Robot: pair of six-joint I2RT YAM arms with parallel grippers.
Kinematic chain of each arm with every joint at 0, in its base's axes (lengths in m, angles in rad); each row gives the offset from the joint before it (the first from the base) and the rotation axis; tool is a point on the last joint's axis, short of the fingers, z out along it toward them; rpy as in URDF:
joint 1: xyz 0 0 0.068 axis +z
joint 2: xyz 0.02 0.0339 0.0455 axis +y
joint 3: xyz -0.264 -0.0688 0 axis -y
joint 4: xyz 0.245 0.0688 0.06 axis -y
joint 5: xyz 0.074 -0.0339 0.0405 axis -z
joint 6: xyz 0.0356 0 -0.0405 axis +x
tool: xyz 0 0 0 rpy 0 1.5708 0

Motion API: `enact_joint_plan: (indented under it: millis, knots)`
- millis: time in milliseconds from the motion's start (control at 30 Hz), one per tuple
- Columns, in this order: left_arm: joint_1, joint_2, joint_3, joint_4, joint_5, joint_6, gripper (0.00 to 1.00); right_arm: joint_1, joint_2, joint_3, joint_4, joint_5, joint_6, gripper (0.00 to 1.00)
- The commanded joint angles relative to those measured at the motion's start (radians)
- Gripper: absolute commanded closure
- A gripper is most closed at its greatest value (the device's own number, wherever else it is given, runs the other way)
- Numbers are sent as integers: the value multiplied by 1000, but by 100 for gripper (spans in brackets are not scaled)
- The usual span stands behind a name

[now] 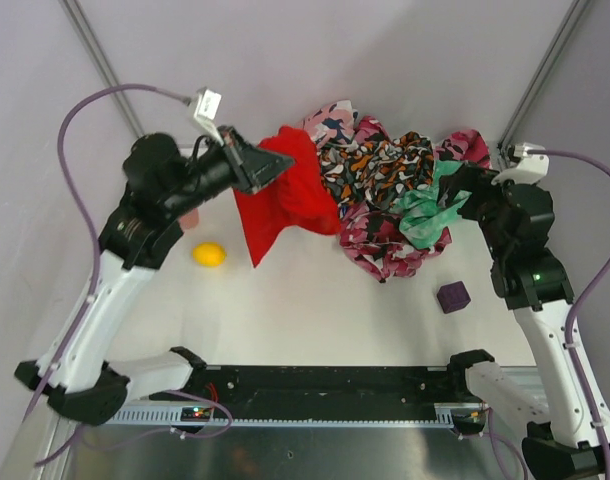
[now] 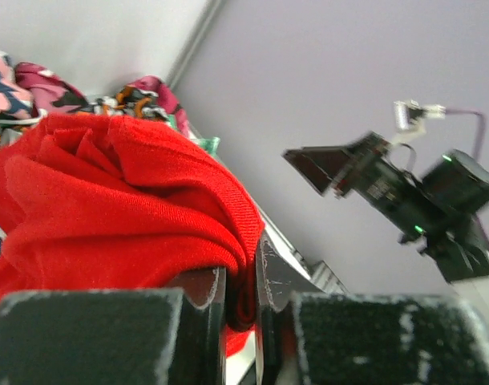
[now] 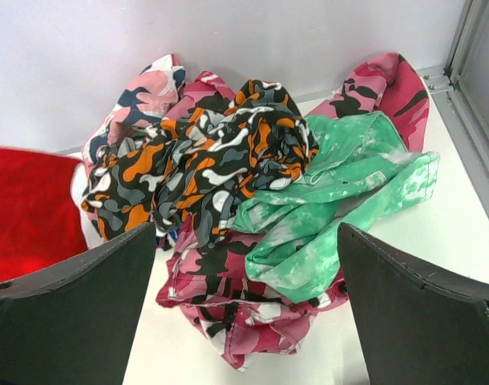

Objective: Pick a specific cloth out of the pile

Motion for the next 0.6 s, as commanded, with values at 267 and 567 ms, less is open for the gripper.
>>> enact_joint_plan:
  millis: [267, 567]
  knots:
    - [-69, -182, -334, 52, -126, -61, 97, 28, -122, -133, -39, -14, 82, 1]
    - [-86, -61, -485, 70, -148, -118, 99, 48, -136, -244, -62, 6, 98, 1]
